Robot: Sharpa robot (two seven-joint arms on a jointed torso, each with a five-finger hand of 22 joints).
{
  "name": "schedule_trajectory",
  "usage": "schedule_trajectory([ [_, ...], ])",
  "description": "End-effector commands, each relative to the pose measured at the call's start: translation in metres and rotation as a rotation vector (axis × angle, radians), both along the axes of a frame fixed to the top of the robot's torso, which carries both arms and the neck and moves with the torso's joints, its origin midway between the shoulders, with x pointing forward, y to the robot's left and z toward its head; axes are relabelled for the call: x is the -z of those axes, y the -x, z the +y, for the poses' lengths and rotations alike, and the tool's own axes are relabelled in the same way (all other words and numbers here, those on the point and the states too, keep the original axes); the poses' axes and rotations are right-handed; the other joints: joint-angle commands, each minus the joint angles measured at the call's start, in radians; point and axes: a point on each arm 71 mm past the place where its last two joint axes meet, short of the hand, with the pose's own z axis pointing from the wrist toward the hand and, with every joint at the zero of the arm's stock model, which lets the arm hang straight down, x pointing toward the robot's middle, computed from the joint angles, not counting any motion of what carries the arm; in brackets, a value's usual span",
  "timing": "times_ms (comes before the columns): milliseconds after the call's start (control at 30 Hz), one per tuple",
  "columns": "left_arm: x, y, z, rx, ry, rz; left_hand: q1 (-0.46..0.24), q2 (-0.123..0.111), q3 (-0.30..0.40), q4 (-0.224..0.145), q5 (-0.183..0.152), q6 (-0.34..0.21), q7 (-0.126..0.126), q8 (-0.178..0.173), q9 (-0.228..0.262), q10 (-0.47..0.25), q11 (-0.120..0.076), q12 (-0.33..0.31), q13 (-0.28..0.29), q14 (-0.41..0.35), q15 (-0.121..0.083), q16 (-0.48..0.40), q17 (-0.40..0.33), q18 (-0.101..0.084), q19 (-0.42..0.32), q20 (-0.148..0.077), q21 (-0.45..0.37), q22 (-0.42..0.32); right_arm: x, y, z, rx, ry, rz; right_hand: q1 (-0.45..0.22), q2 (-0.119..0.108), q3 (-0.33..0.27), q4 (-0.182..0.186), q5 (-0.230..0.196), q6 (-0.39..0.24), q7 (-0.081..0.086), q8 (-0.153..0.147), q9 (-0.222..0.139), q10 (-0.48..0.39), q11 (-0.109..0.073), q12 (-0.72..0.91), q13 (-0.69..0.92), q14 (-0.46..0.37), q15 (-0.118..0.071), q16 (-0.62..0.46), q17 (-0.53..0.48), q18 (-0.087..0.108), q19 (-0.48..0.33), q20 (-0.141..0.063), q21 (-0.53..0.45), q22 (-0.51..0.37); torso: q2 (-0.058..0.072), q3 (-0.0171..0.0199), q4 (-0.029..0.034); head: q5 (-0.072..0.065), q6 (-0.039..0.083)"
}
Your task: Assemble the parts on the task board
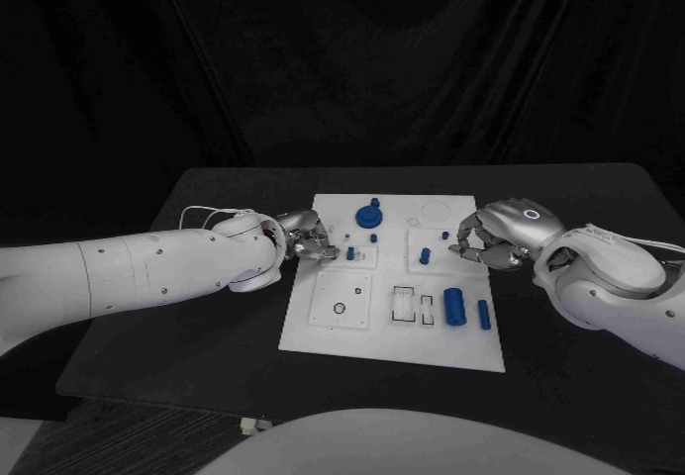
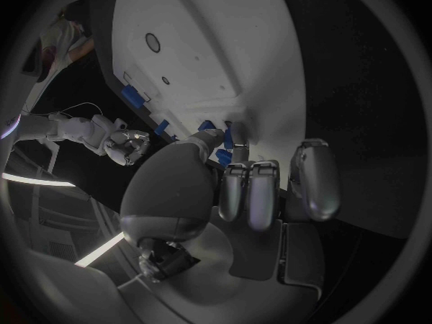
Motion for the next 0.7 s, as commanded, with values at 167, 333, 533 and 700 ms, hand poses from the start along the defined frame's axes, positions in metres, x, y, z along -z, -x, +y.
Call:
schedule_trajectory([
  [167, 0.0047, 0.0014, -0.0003, 0.008, -0.021, 0.035, -0.009, -0.002, 0.065, -0.005, -0.029, -0.006, -0.023, -0.007, -0.001, 0.101, -0.002, 0.01, 0.261, 0.113, -0.008, -0.006, 0.251, 0.019, 0.004, -0.011, -0.001, 0.191, 0.0007, 0.0, -0.0011, 0.018, -0.001, -0.003, 0.026, 0.012, 0.033, 0.004, 0.02, 0.0, 0.006, -0.029, 0.005, 0.113, 0.002, 0.017, 0.264, 0.095, 0.0, -0.001, 0.229, -0.013, 0.051, -0.002, -0.015, 0.241, 0.0, 0.0, 0.0001, 0.0, 0.0],
  [333, 0.0058, 0.0016, 0.0006, 0.007, -0.024, 0.041, -0.017, -0.001, 0.058, 0.001, -0.072, -0.005, -0.022, -0.015, -0.007, 0.101, -0.001, 0.011, 0.261, 0.112, -0.007, -0.006, 0.25, 0.019, 0.003, -0.01, -0.002, 0.191, 0.0009, 0.0001, -0.0011, 0.018, -0.002, -0.003, 0.026, 0.012, 0.033, 0.004, 0.02, 0.0, 0.006, -0.029, 0.005, 0.113, 0.002, 0.017, 0.264, 0.095, 0.0, -0.001, 0.229, -0.013, 0.051, -0.002, -0.015, 0.241, 0.0, 0.0001, 0.0001, 0.0, 0.0],
  [533, 0.0065, 0.0019, 0.0007, 0.01, -0.023, 0.041, -0.055, -0.002, 0.025, 0.034, -0.158, 0.002, -0.019, -0.027, -0.018, 0.101, 0.002, 0.011, 0.262, 0.113, -0.004, -0.006, 0.251, 0.019, 0.003, -0.008, -0.002, 0.191, 0.0014, 0.0002, -0.0007, 0.018, -0.002, -0.002, 0.027, 0.012, 0.035, 0.004, 0.021, 0.0, 0.007, -0.03, 0.005, 0.113, 0.002, 0.017, 0.264, 0.095, 0.0, -0.001, 0.228, -0.013, 0.051, -0.002, -0.016, 0.241, 0.0, 0.0001, 0.0001, 0.002, 0.0],
  [700, 0.0067, 0.0017, 0.0008, 0.012, -0.02, 0.038, -0.064, 0.0, 0.008, 0.045, -0.149, 0.004, -0.018, -0.032, -0.021, 0.101, 0.003, 0.011, 0.262, 0.113, -0.004, -0.005, 0.252, 0.019, 0.003, -0.007, -0.002, 0.191, 0.0018, 0.0003, -0.0007, 0.019, -0.001, -0.001, 0.027, 0.012, 0.035, 0.004, 0.021, 0.0, 0.007, -0.03, 0.005, 0.113, 0.002, 0.017, 0.264, 0.095, 0.0, -0.001, 0.228, -0.013, 0.051, -0.002, -0.016, 0.241, 0.0, 0.0001, 0.0, 0.003, 0.0],
])
